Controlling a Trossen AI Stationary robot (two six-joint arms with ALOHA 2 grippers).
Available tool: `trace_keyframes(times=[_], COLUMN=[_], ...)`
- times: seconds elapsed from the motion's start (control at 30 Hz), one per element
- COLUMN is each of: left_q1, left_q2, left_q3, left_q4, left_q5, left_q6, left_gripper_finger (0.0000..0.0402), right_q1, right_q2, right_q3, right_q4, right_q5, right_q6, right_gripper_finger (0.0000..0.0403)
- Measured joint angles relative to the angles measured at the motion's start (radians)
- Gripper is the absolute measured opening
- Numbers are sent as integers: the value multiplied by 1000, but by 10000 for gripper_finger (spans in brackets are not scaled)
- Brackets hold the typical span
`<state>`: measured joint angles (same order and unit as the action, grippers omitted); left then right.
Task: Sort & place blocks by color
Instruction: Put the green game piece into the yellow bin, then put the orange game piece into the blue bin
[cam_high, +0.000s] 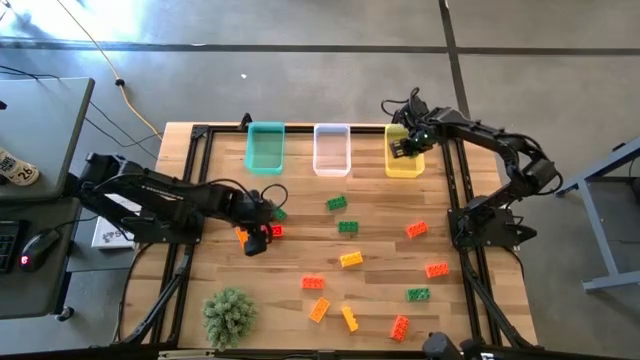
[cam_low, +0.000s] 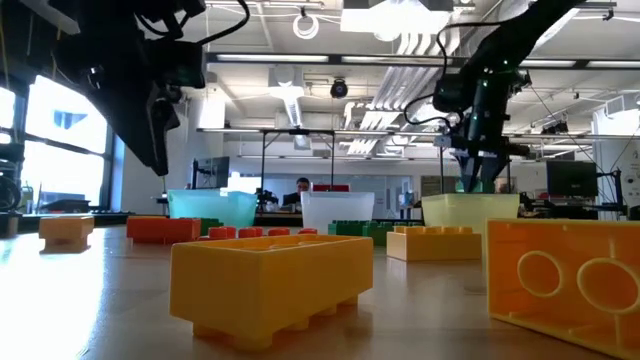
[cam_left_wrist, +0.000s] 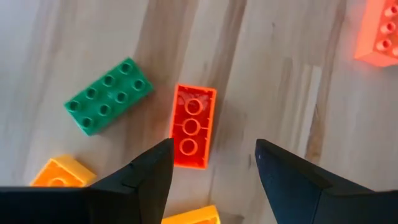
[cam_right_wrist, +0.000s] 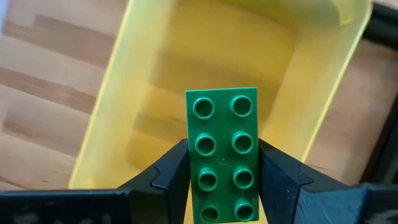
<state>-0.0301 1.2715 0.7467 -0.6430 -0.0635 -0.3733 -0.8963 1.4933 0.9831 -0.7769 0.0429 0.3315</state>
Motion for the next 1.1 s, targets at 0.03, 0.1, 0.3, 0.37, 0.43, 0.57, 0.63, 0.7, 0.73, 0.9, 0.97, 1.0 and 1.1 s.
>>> trace_keyframes(times=[0.03,0.1,0.3,0.37,0.43,0.57,0.63,0.7,0.73,0.9,0.97,1.0,1.1], left_q1=[-8,-20,-54,-63,-69,-70,-70,-67,-64,-40,-32,-28,-21], left_q2=[3,7,7,7,7,7,8,18,25,95,132,147,195], left_q3=[0,0,0,0,0,0,0,0,0,-1,-1,-1,-1], left_q4=[0,-1,-7,-12,-11,-11,-11,-11,-13,-8,2,8,37], left_q5=[0,0,0,0,0,0,0,0,0,0,0,0,-9], left_q6=[-6,-20,-43,-38,-30,20,50,72,77,78,78,78,79], left_gripper_finger=[213,213,213,213,213,213,213,213,213,213,213,213,213], right_q1=[0,0,0,0,0,0,0,0,0,0,0,0,0], right_q2=[0,0,0,0,0,0,0,0,0,0,0,0,0], right_q3=[-13,-35,-66,-66,-66,-66,-65,-58,-52,-15,3,12,40], right_q4=[11,32,97,113,130,157,165,164,164,163,163,161,160], right_q5=[-4,-18,-40,-40,-40,-41,-48,-55,-64,-115,-126,-127,-128], right_q6=[0,-5,-23,-31,-45,-52,-52,-52,-52,-52,-52,-52,-67], right_gripper_finger=[142,142,142,146,154,185,202,216,221,227,227,227,227])
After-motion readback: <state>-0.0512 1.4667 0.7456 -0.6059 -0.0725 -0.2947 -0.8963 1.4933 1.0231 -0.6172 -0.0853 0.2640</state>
